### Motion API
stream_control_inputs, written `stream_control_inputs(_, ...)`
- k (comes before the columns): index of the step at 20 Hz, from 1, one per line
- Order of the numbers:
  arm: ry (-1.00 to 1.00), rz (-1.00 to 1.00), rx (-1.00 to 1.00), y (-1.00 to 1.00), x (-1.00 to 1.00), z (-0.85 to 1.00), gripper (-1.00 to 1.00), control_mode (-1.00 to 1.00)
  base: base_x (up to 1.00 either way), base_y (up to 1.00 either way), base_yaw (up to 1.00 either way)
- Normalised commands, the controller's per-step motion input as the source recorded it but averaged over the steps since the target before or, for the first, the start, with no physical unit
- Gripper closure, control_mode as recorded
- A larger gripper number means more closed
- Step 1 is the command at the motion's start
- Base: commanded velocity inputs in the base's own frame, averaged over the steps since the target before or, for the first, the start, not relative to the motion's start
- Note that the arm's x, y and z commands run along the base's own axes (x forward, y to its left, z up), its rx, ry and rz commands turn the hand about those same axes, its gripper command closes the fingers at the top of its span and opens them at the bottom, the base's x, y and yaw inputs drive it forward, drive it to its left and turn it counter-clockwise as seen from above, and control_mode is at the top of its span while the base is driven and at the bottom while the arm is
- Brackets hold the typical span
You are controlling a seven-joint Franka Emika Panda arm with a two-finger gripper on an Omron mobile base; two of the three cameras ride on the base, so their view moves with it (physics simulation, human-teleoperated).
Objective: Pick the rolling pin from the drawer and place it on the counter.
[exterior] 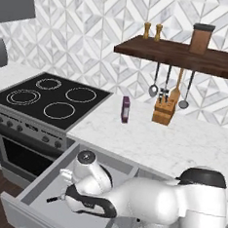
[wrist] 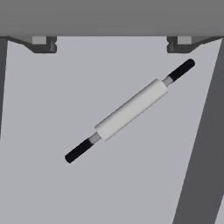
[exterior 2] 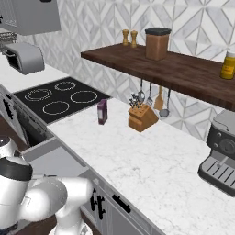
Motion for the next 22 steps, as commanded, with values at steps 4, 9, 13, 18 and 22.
stream_control_inputs(4,0.07,0.00,-0.11,0.30,0.21,-0.25,-1.00,-1.00,0.00,0.00,0.00)
stream_control_inputs(9,0.08,-0.02,-0.11,0.28,0.25,-0.28,-1.00,-1.00,0.00,0.00,0.00)
stream_control_inputs(13,0.07,0.00,-0.02,0.06,0.26,-0.19,-1.00,-1.00,0.00,0.00,0.00)
stream_control_inputs(18,0.00,0.00,0.00,0.00,0.20,-0.32,-1.00,-1.00,0.00,0.00,0.00)
stream_control_inputs(22,0.00,0.00,0.00,0.00,0.04,-0.43,-1.00,-1.00,0.00,0.00,0.00)
